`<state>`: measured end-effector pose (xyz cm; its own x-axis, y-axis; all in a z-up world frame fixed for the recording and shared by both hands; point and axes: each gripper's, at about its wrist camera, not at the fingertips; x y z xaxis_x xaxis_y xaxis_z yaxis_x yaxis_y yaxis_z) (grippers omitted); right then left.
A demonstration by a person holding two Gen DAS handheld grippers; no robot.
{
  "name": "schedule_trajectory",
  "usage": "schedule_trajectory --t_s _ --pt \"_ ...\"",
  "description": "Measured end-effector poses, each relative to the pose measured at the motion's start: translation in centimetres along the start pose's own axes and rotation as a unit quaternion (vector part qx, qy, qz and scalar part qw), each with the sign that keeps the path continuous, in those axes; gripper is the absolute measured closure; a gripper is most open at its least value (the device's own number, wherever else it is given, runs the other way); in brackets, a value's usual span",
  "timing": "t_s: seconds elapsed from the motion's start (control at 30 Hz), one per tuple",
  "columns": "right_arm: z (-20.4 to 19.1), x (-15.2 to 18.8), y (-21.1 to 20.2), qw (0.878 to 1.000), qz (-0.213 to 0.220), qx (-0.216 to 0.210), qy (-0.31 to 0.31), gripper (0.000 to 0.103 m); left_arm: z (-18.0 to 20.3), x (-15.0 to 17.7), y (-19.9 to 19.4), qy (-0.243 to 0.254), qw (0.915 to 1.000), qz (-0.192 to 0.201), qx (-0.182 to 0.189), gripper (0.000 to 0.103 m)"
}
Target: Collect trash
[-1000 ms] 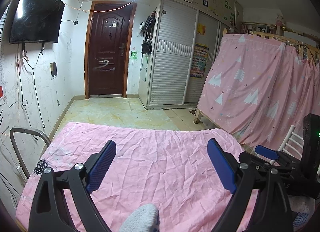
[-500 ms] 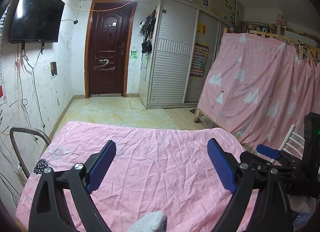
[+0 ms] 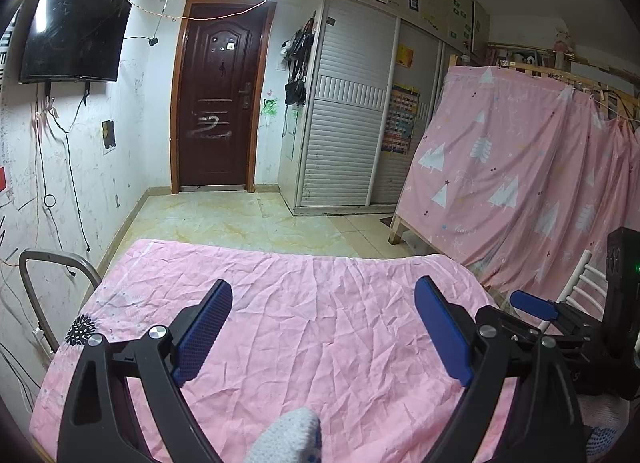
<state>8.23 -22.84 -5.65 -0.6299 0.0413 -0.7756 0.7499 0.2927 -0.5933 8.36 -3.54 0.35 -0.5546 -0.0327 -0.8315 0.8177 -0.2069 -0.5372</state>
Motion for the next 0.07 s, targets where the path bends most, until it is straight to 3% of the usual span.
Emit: schedule_trajectory --t_s 0.07 --pt "-0.13 0.13 0.18 1.000 -0.001 0.000 -0.001 0.010 -0.03 0.00 0.00 0.000 1.0000 0.000 -0.001 0.020"
Point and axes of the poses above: each gripper's, at about its wrist camera, not at the fingertips, and y roughly the way its jaws point, z to its right, x to its underside, and after that the axes turned 7 degrees about -z, right-handed
